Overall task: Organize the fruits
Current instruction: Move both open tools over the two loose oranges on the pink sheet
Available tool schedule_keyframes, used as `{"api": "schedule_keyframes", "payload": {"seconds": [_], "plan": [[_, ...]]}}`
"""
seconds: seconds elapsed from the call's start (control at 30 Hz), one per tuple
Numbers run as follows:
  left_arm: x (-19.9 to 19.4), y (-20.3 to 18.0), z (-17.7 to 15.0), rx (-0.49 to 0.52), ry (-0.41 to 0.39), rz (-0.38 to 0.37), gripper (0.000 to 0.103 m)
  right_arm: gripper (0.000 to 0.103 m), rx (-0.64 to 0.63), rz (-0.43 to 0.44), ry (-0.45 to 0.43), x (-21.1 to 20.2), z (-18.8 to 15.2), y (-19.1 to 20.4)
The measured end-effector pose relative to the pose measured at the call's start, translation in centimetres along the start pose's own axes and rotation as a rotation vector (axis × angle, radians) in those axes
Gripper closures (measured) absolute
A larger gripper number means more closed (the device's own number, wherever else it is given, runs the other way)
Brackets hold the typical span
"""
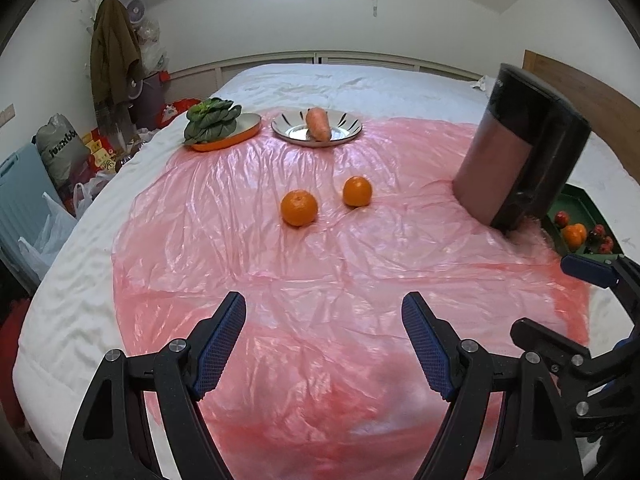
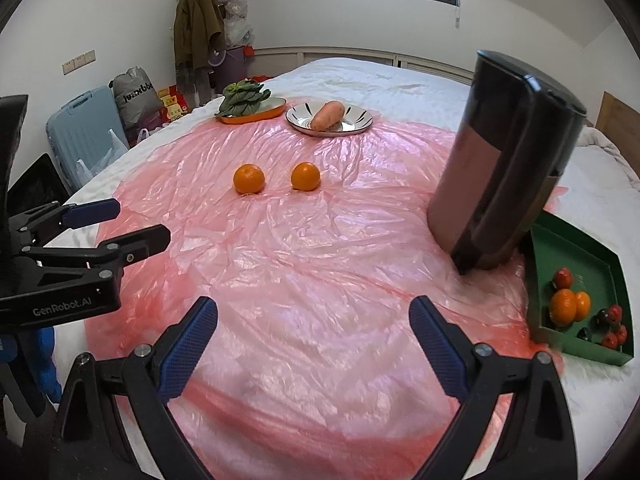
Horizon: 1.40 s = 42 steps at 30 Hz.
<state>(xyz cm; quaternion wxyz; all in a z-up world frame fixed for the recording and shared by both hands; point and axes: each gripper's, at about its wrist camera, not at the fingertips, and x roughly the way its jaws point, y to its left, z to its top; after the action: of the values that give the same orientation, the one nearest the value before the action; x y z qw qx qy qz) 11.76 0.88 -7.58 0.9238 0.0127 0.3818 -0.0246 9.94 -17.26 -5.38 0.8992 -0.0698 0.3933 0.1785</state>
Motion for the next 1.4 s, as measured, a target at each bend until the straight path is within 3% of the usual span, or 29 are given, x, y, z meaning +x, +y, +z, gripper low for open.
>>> {"api": "schedule_keyframes", "payload": {"seconds": [0.63,1.4], "plan": [[5.0,4.0,1.9,-0.099,0.028,0.080,0.027,0.000,-0.032,0.049,-0.015,5.4,4.9,-0.3],[13.8,2.4,6.4,-0.043,0.056,0.030,0.028,0.000,-0.016,0.069,-0.032,12.8,10.7,-1.3]]}}
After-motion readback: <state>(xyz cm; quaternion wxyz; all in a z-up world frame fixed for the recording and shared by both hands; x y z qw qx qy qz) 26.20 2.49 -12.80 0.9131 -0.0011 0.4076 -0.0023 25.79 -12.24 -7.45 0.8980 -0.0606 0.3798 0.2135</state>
